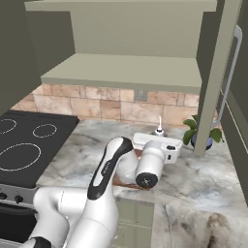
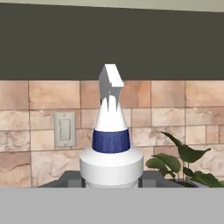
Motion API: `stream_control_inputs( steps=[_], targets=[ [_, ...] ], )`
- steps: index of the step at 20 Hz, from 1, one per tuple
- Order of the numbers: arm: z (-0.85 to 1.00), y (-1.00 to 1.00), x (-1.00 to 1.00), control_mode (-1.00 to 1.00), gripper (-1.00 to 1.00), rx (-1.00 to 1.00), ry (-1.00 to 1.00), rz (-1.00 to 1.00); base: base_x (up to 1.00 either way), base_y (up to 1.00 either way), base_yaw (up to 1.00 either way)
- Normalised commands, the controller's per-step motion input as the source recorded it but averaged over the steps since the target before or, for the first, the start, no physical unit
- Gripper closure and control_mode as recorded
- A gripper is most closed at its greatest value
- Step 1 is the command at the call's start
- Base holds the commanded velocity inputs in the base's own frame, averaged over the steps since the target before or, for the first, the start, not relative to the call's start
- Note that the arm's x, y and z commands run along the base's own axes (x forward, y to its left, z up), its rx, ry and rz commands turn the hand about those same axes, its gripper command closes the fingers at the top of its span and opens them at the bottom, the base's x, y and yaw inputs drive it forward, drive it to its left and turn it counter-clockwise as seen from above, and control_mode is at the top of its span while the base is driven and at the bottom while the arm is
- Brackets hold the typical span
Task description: Grab the spray bottle from the cabinet, then place it next to the cutting board for sanitizing. Then grab the dish brush from the countertop next to the sink and place it next to the cutting board.
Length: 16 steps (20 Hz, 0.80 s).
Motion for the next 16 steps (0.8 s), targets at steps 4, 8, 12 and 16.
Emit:
stream_control_inputs(
  steps=[4, 8, 12, 16],
  targets=[
    [-0.17, -0.17, 0.1, -1.0, 1.0, 0.0, 0.0, 0.0, 0.0, 0.0, 0.0],
    [-0.22, -0.08, 0.03, -1.0, 1.0, 0.0, 0.0, 0.0, 0.0, 0.0, 0.0],
    [-0.28, 0.0, 0.04, -1.0, 1.0, -0.01, 0.0, 0.0, 0.0, 0.0, 0.0],
    [-0.29, -0.01, 0.05, -1.0, 1.0, -0.01, 0.0, 0.0, 0.0, 0.0, 0.0]
  ],
)
